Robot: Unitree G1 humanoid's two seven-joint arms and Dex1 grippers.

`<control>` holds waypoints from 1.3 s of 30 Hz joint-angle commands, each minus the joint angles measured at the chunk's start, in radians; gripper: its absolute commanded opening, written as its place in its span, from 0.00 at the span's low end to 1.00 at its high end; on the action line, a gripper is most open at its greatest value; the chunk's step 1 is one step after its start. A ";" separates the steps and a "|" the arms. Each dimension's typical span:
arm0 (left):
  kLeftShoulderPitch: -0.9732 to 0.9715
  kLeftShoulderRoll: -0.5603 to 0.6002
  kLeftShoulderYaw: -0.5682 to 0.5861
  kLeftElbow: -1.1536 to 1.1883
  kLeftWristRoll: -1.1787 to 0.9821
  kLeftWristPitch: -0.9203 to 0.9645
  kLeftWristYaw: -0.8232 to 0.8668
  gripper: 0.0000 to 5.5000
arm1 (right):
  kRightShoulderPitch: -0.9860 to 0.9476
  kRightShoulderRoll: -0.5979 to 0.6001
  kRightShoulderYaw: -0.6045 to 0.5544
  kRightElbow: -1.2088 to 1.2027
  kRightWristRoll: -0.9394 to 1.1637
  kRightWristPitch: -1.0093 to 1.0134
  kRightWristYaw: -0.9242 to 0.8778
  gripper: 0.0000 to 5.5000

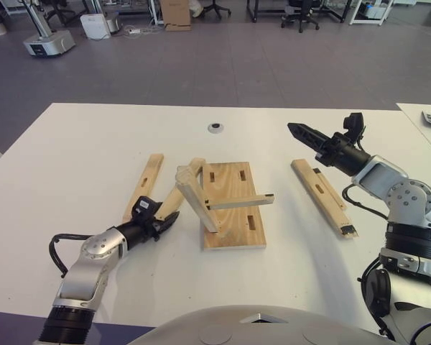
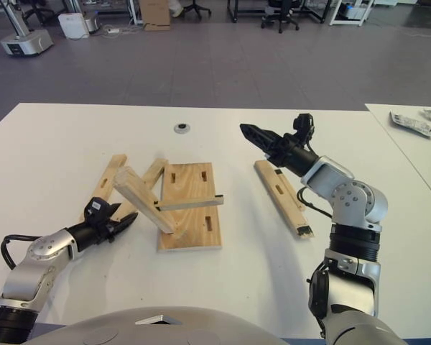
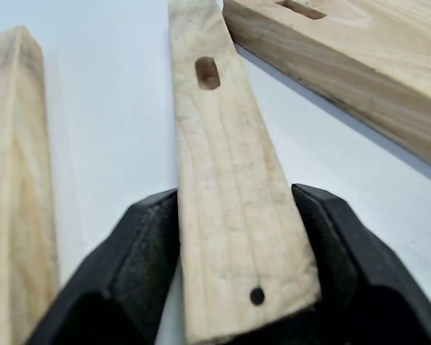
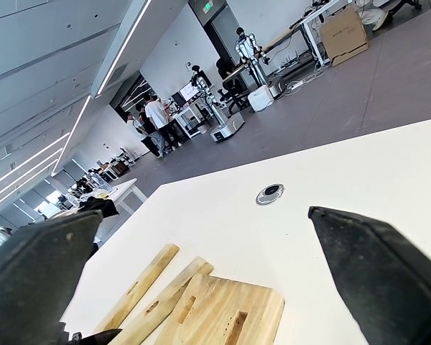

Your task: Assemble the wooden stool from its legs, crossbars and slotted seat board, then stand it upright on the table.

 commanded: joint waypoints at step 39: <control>-0.666 0.070 0.284 -0.181 -1.150 0.705 -0.083 0.38 | -0.522 0.035 0.002 0.062 0.673 0.139 -0.099 0.61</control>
